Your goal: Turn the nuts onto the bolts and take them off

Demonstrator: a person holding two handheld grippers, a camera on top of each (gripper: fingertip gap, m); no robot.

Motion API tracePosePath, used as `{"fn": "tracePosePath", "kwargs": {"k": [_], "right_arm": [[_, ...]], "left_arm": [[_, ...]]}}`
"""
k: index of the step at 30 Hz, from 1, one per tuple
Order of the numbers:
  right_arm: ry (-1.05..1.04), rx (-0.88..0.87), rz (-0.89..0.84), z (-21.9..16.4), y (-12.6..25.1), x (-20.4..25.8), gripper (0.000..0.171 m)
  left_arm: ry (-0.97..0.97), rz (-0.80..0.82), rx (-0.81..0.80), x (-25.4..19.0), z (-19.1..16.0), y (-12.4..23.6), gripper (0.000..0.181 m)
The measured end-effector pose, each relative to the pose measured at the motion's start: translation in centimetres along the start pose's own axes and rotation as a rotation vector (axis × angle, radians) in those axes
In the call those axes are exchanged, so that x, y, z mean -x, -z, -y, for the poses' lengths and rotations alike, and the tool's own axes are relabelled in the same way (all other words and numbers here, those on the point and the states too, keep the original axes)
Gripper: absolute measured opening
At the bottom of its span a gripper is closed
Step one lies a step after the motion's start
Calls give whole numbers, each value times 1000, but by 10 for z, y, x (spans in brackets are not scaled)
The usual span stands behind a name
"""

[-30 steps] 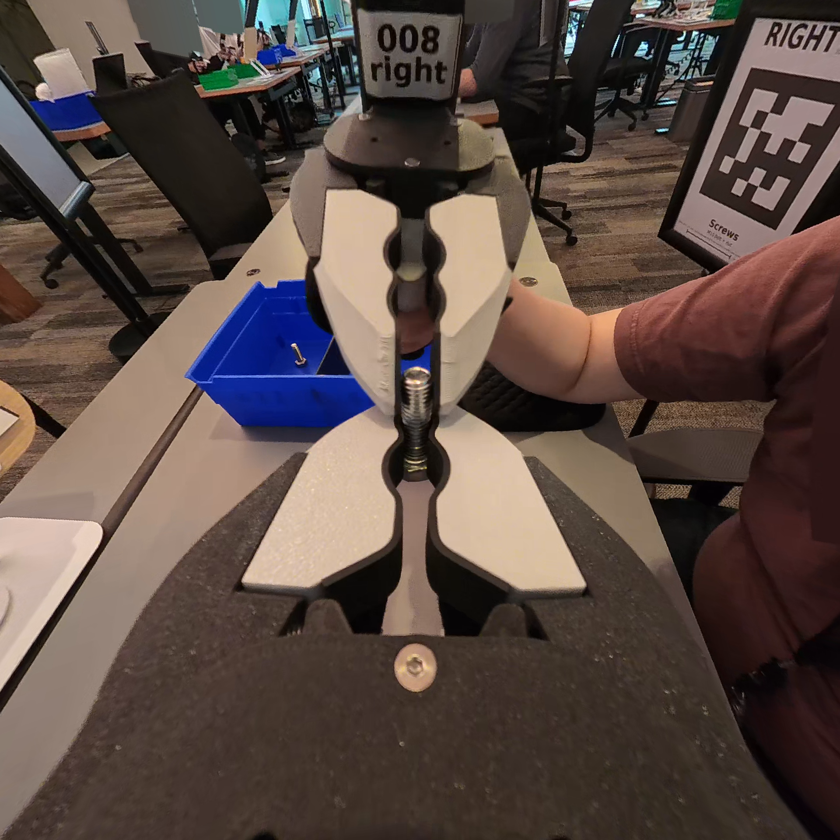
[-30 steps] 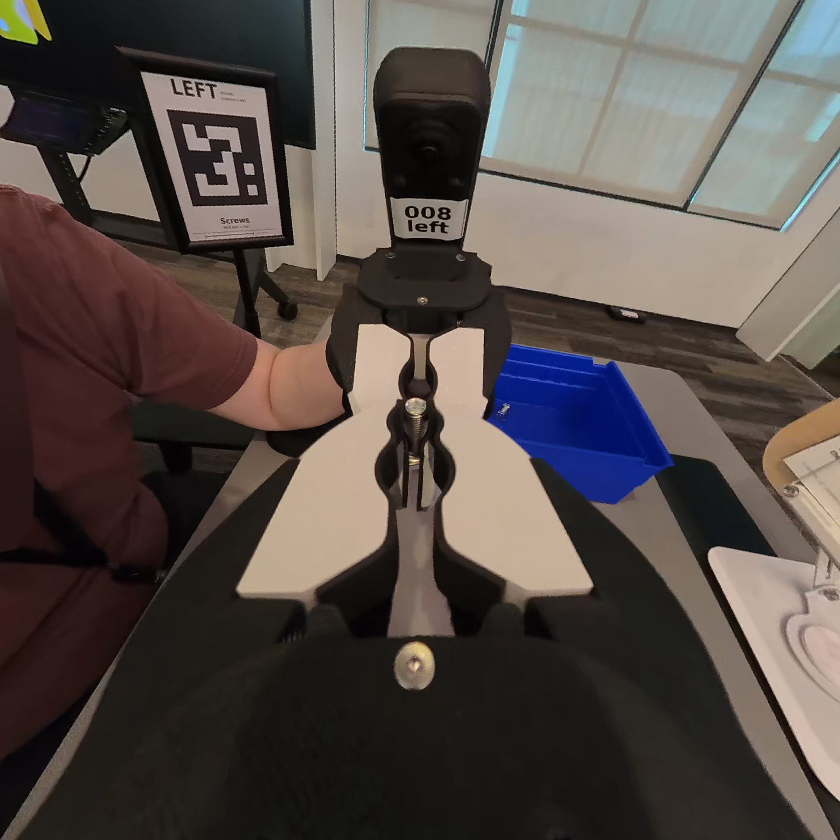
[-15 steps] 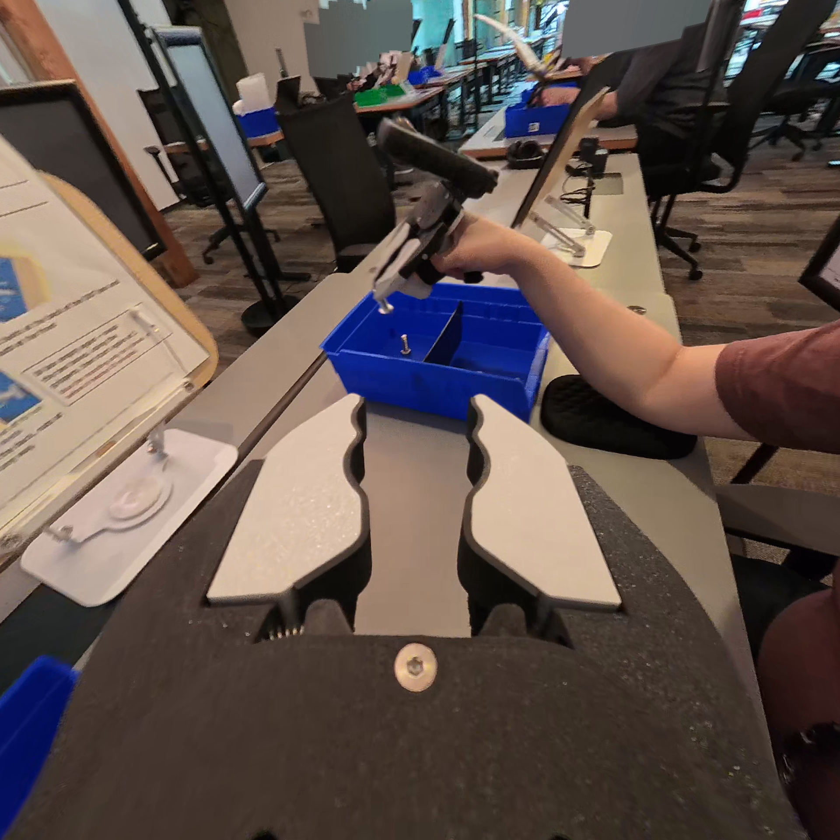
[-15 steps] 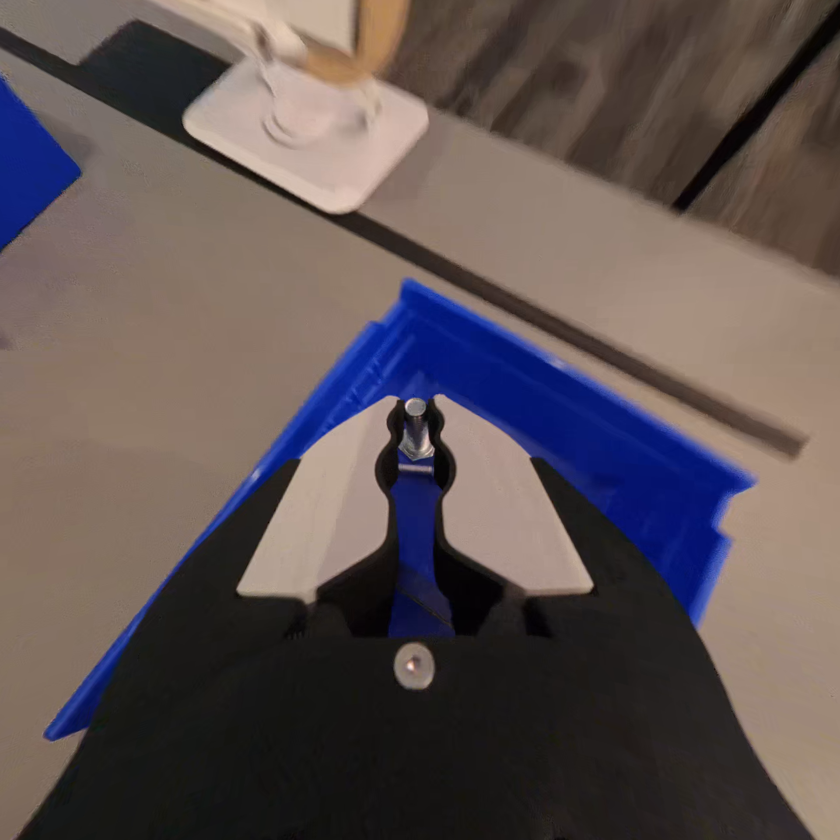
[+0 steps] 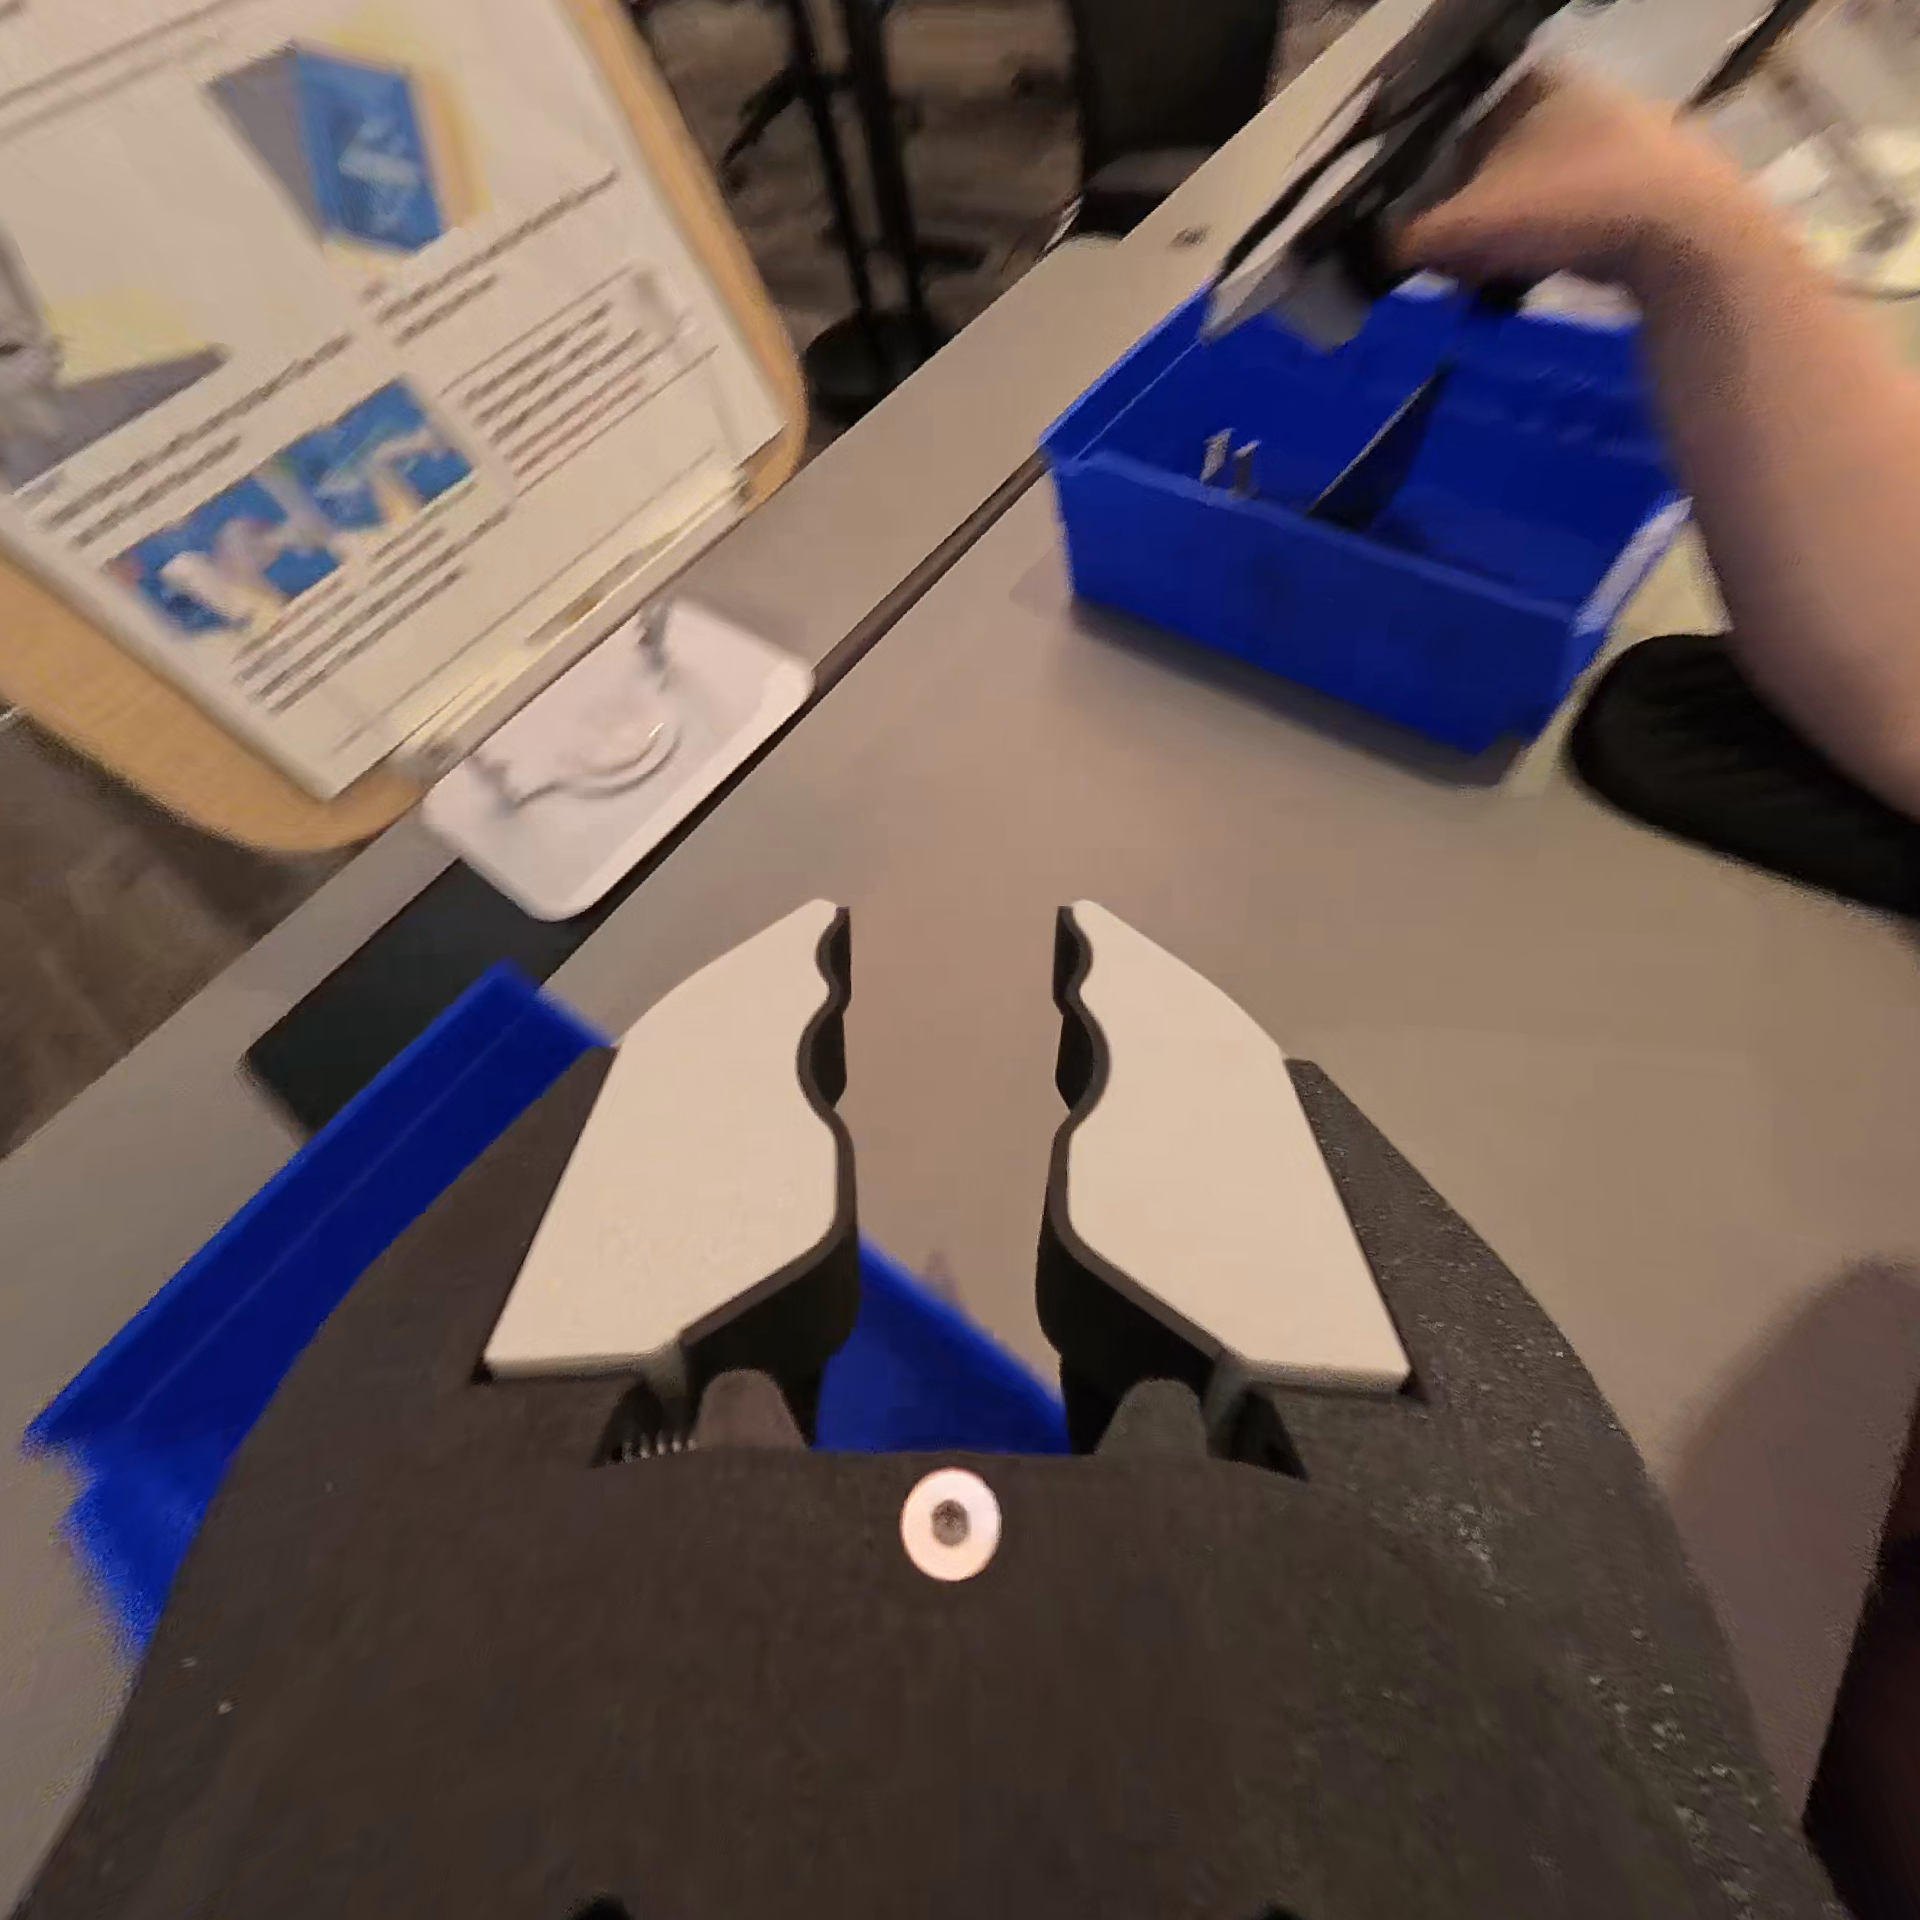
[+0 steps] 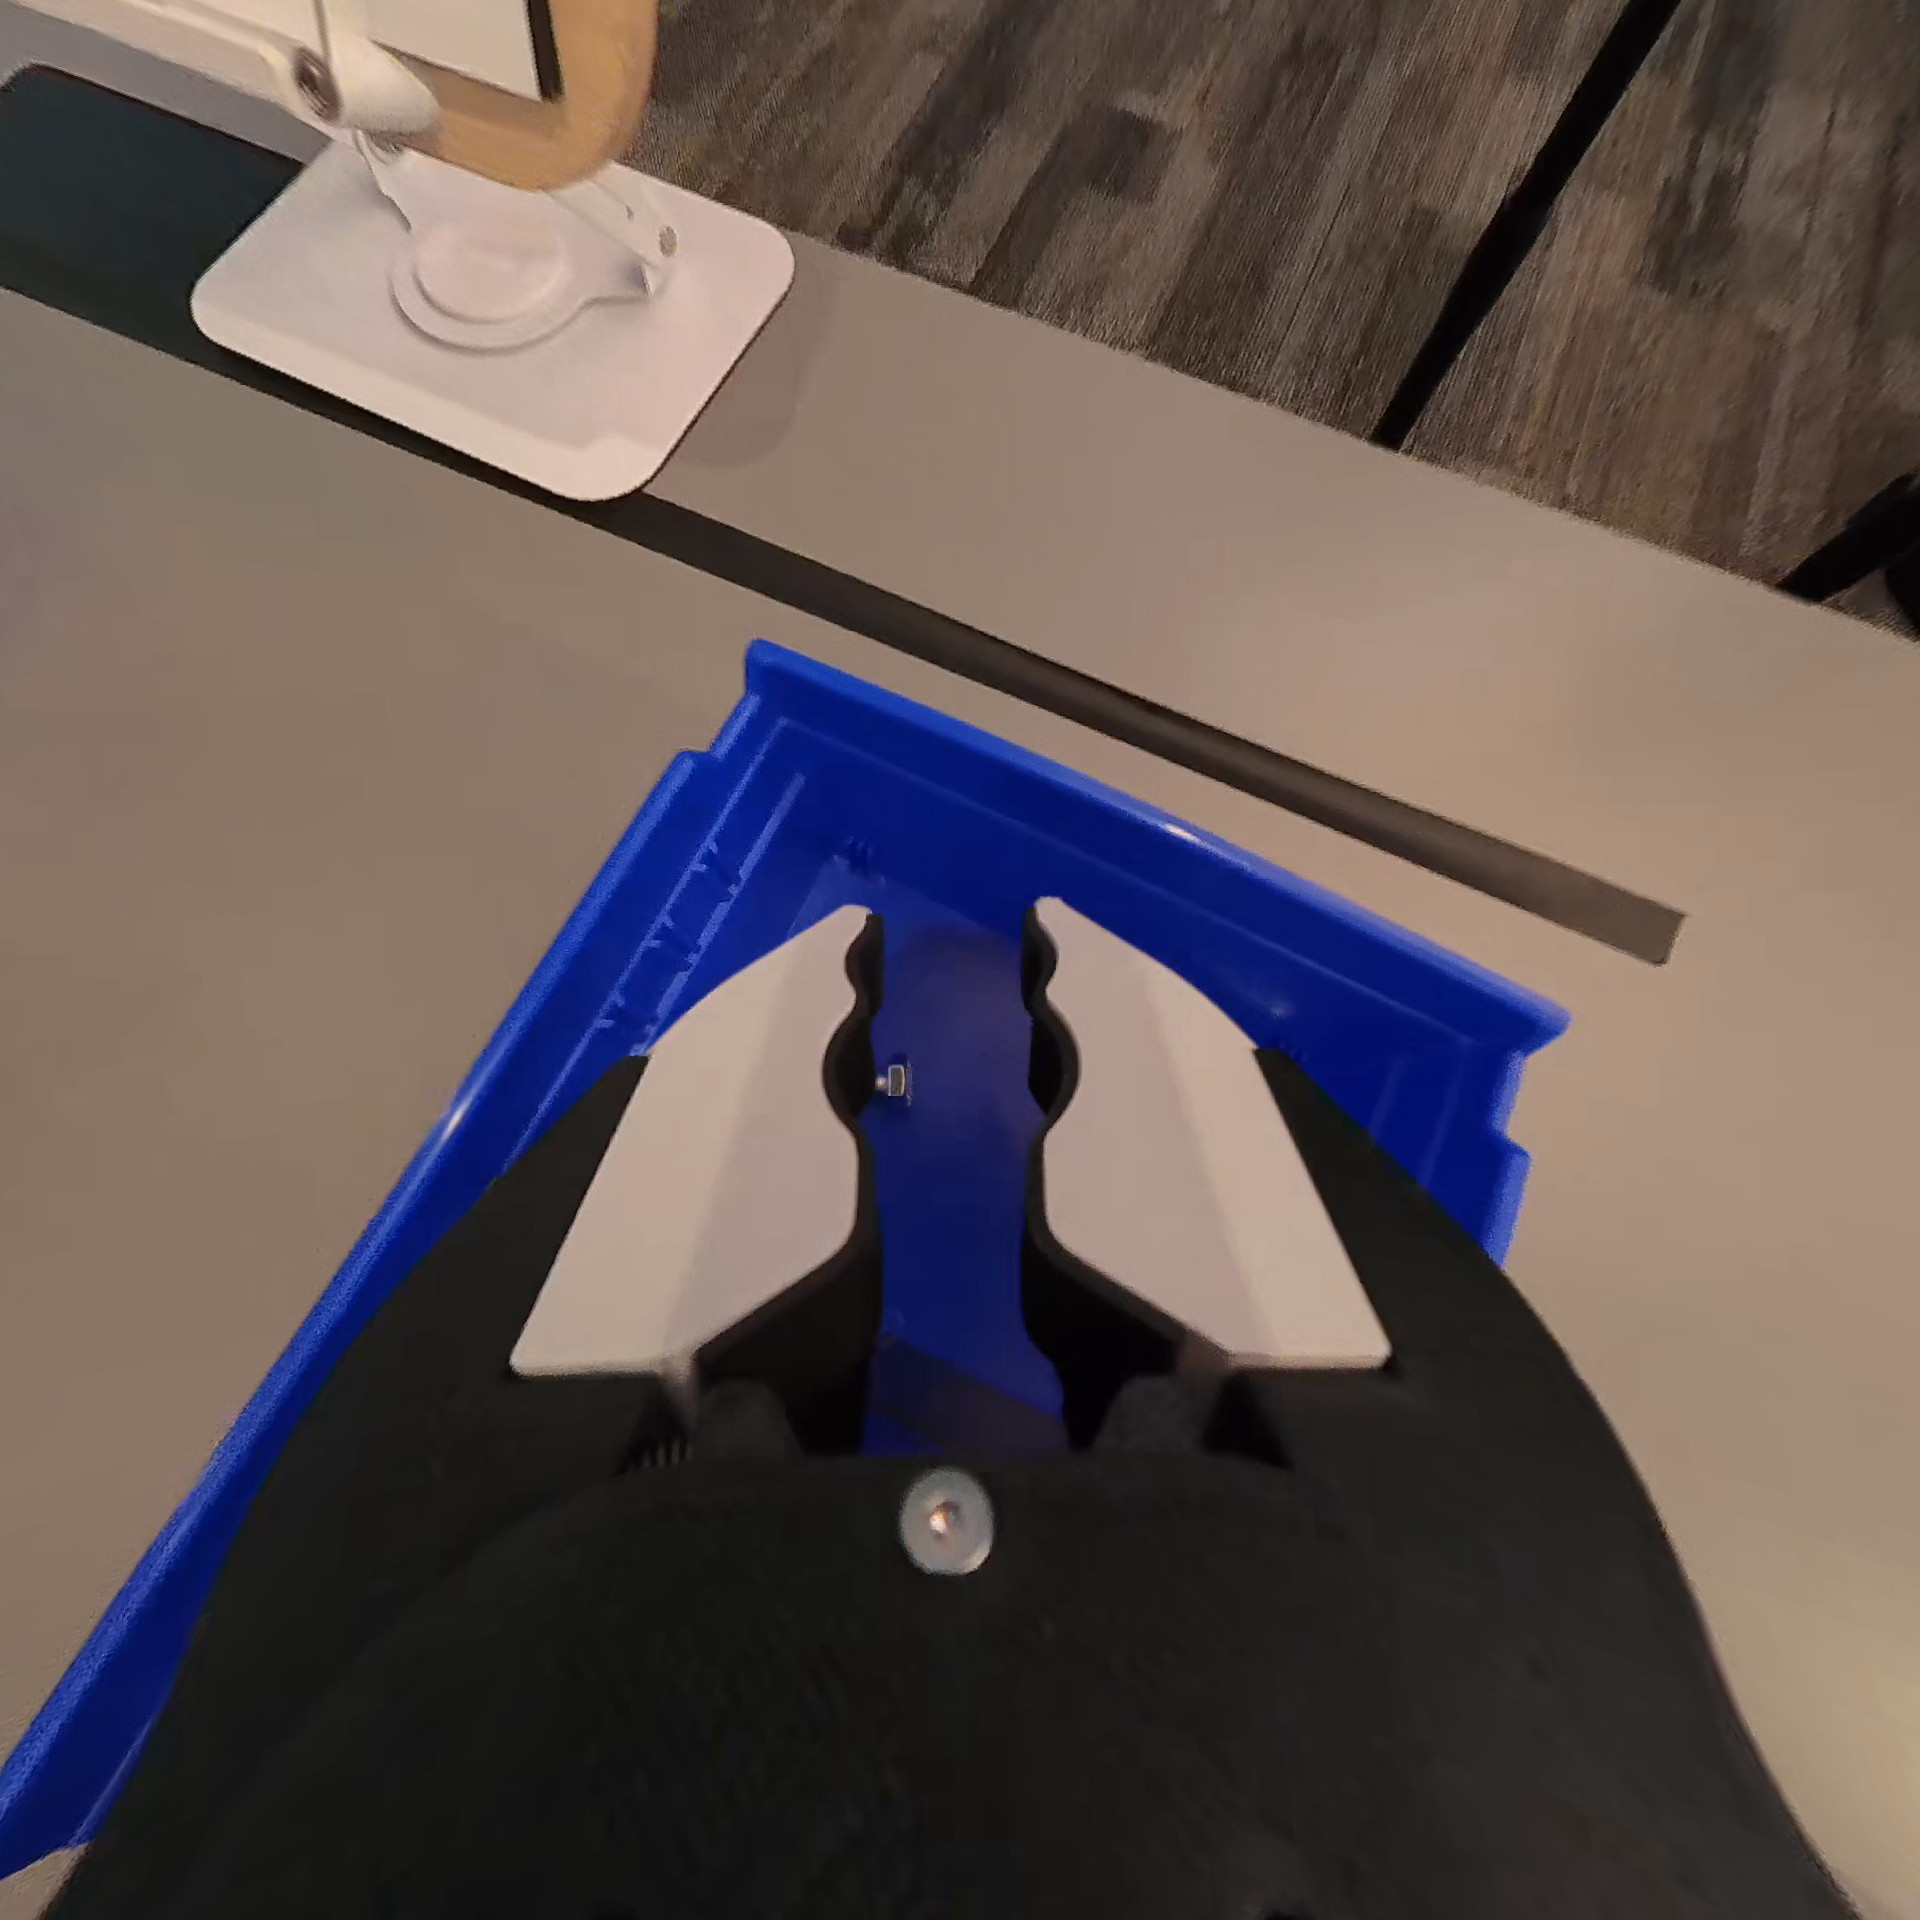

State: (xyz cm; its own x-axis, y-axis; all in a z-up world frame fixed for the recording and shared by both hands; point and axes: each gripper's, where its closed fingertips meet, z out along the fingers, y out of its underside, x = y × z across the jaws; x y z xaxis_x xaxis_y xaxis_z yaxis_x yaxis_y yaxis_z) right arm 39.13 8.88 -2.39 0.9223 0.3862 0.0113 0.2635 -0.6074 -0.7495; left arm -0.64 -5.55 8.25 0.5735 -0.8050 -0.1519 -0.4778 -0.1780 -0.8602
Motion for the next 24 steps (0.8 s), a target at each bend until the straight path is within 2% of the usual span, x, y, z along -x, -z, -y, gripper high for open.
{"fn": "tracePosePath", "kwargs": {"k": [6, 13, 19, 24], "right_arm": [[98, -37, -20, 18, 13, 21, 27], [218, 20, -21, 18, 7, 45, 29], [238, 38, -22, 16, 3, 46, 31], [255, 55, -37, 14, 2, 45, 31]], "left_arm": [[228, 121, 295, 60, -85, 20, 28], [570, 223, 597, 110, -182, 11, 22], [656, 428, 843, 133, -235, 11, 24], [696, 472, 971, 135, -261, 5, 23]]}}
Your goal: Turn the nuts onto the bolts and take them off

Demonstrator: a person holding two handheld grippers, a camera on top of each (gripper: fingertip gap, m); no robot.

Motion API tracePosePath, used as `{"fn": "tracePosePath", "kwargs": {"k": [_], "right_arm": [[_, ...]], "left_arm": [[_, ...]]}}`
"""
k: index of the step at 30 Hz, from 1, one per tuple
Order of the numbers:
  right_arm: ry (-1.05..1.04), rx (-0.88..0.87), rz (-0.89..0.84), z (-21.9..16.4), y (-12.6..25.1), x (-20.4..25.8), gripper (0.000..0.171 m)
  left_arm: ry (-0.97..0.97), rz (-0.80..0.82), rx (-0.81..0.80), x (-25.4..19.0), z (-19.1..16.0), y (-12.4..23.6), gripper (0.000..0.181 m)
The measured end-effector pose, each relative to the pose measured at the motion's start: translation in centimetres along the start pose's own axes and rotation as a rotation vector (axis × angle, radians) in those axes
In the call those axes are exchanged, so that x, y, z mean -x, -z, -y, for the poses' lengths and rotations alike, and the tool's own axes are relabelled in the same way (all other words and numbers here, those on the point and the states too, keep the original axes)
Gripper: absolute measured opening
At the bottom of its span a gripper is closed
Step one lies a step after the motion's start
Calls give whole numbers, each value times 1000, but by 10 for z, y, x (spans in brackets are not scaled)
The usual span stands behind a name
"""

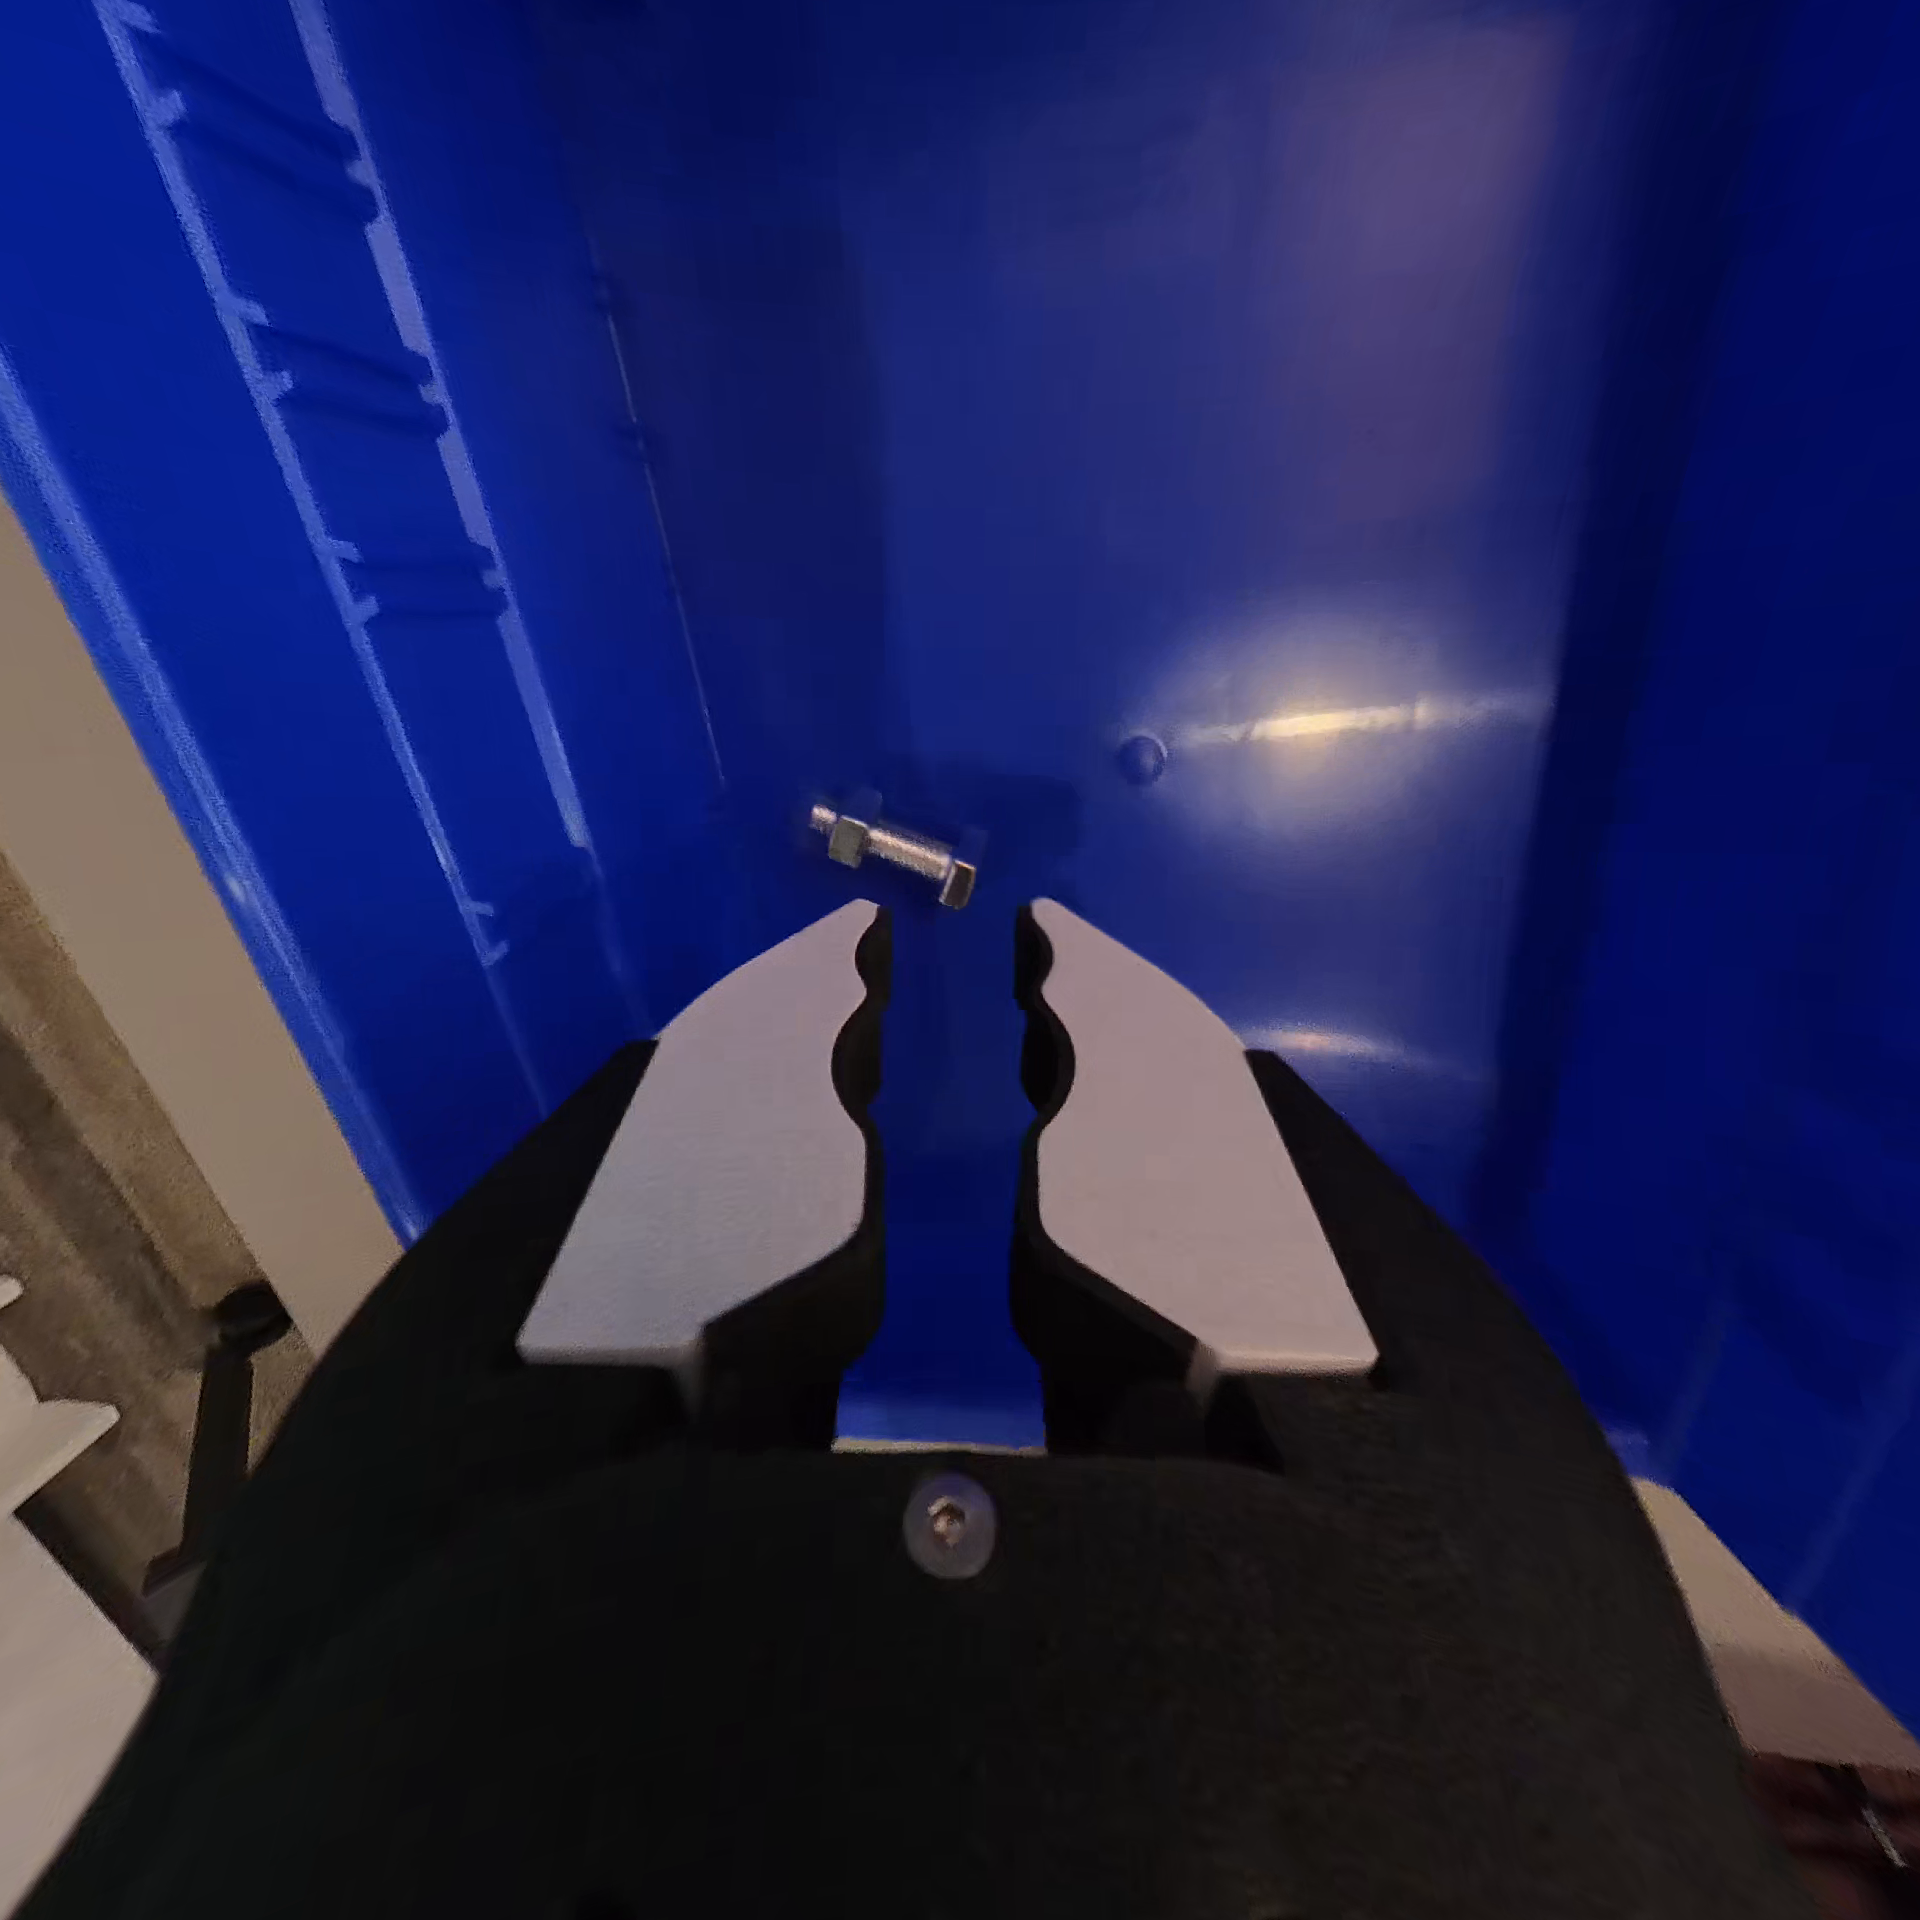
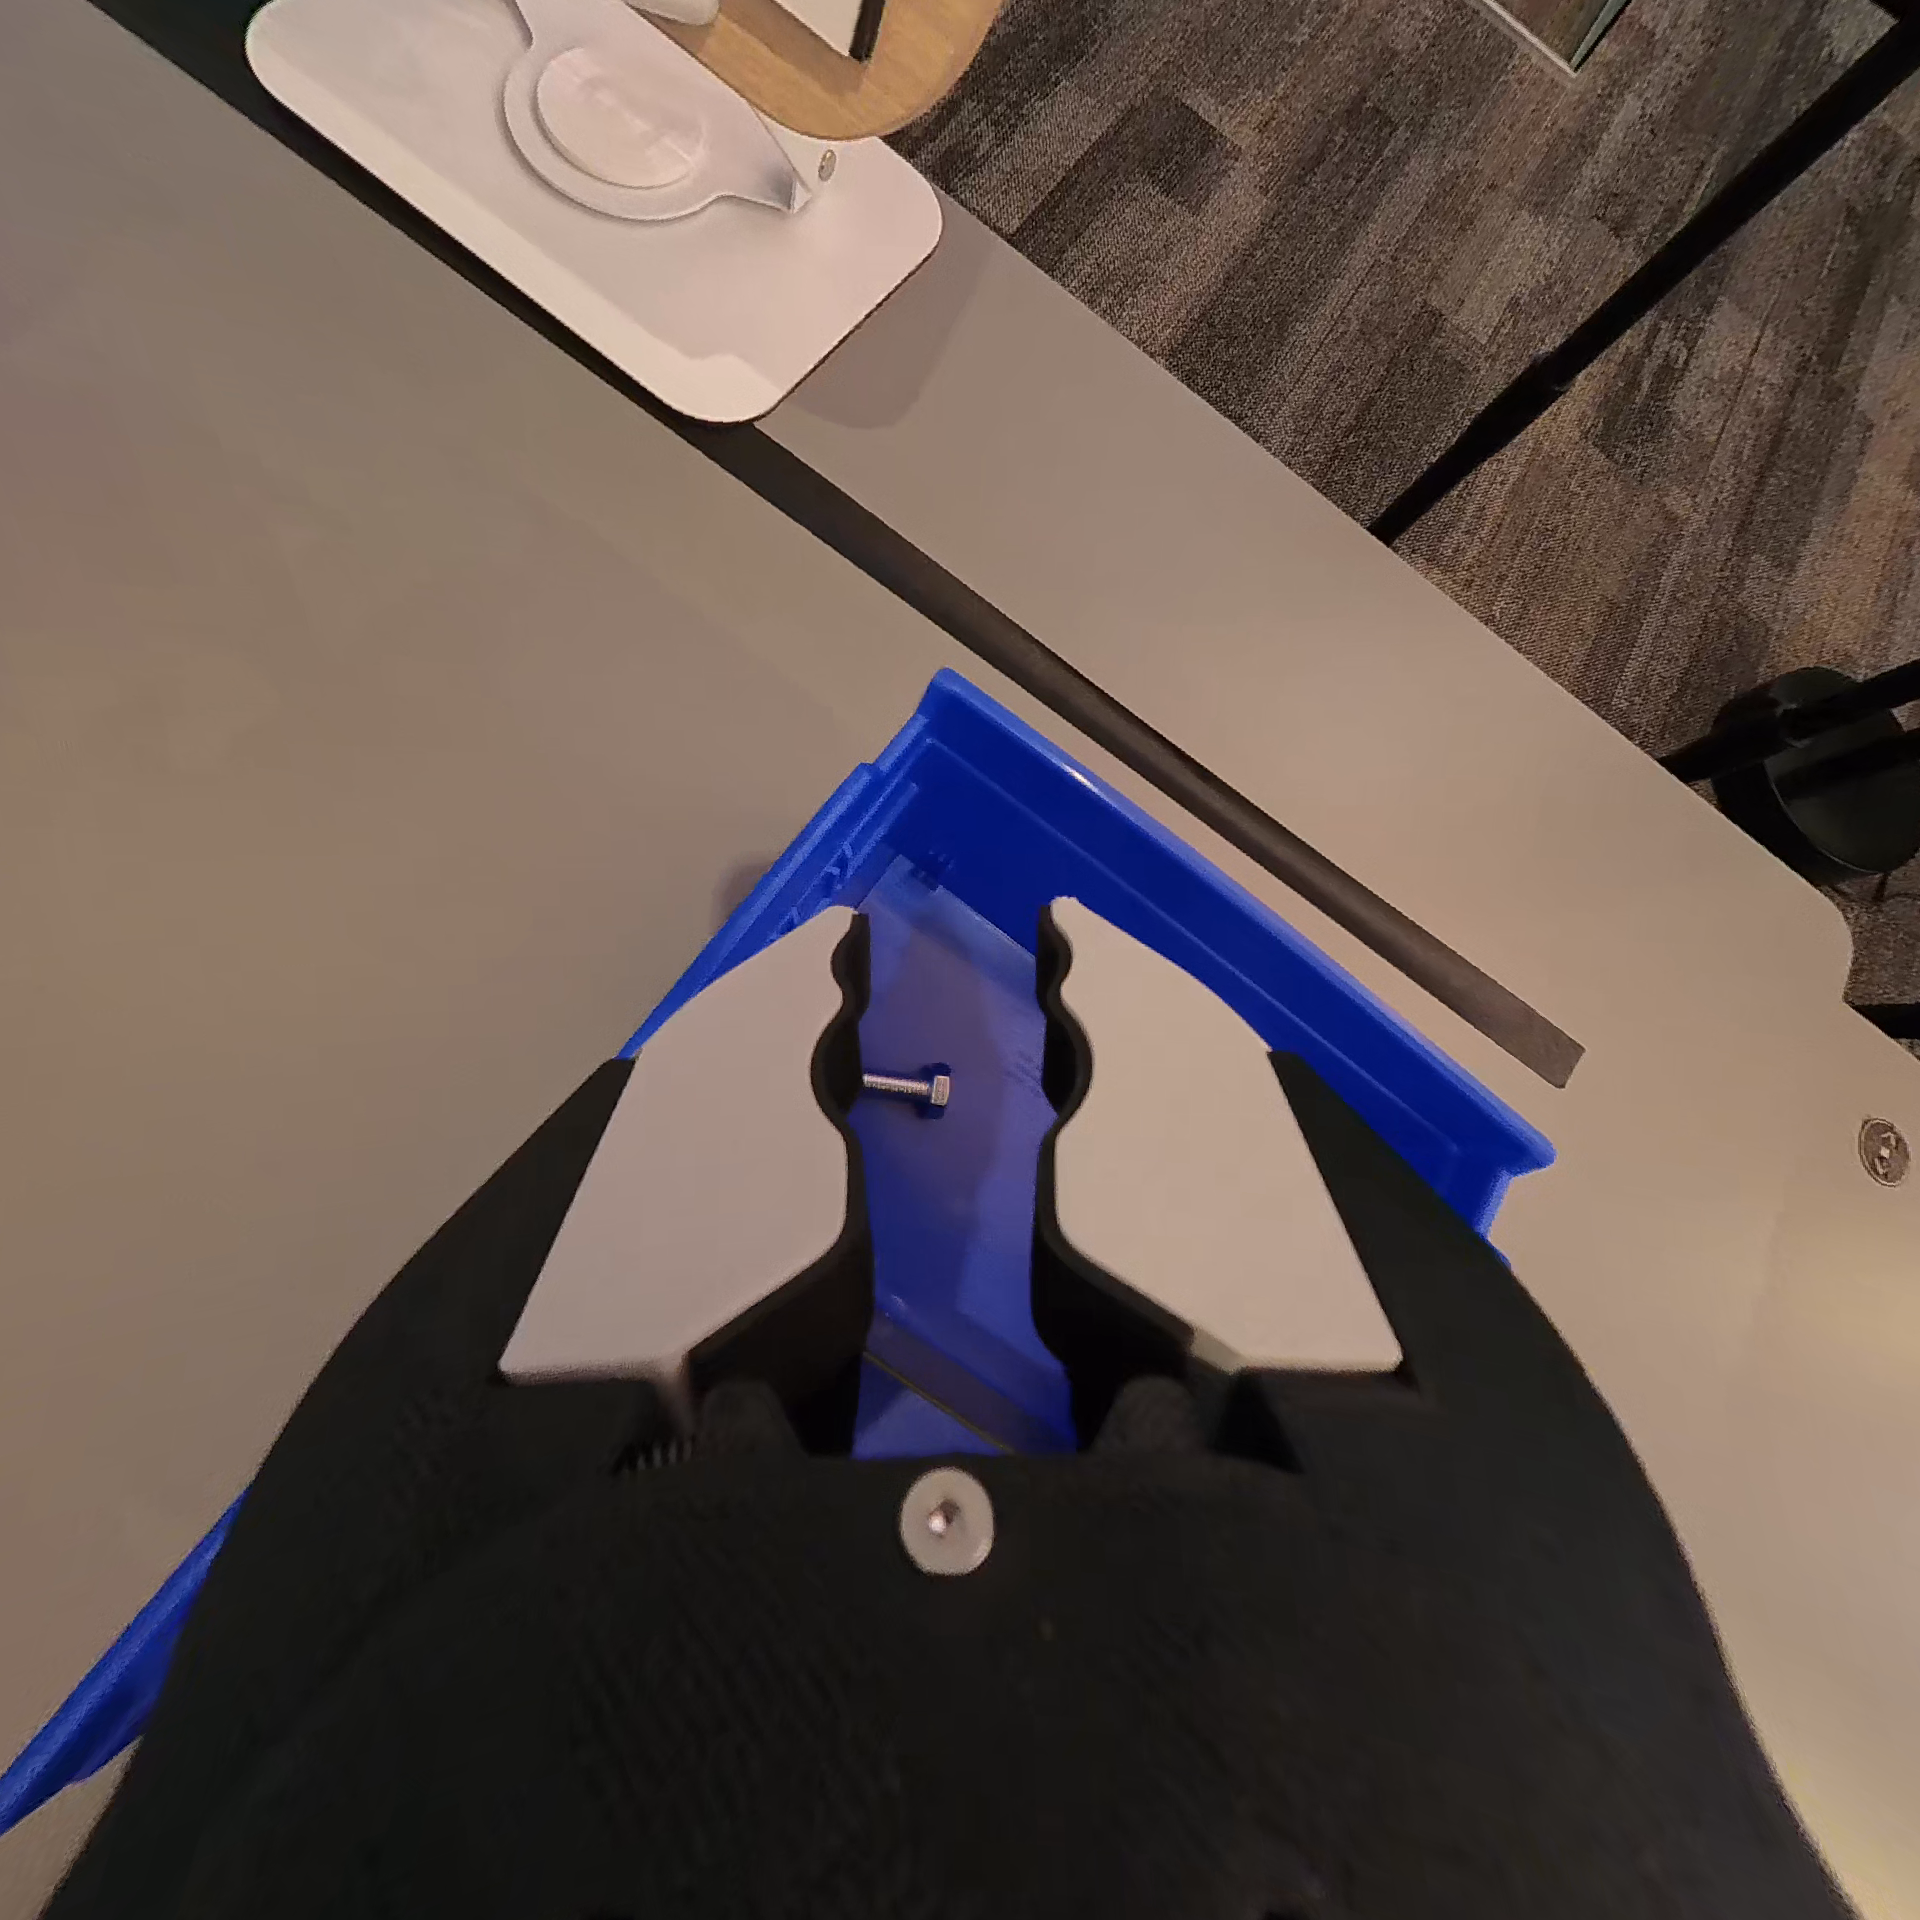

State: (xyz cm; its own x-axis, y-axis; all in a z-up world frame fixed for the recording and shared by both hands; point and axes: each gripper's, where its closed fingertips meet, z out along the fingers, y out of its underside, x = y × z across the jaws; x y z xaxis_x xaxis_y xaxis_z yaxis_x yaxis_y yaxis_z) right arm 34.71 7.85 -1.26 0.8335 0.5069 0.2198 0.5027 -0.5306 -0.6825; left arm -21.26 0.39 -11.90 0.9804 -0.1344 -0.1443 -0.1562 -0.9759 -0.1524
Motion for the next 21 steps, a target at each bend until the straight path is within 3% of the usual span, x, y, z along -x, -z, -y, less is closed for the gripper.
{"fn": "tracePosePath", "kwargs": {"k": [9, 21], "right_arm": [[50, 15, 1, 2, -3, 8, 33], [84, 45, -2, 0, -8, 14, 34]], "left_arm": [[101, 31, 38, 11, -1, -14, 27], [153, -45, 81, 7, -6, -29, 30]]}}
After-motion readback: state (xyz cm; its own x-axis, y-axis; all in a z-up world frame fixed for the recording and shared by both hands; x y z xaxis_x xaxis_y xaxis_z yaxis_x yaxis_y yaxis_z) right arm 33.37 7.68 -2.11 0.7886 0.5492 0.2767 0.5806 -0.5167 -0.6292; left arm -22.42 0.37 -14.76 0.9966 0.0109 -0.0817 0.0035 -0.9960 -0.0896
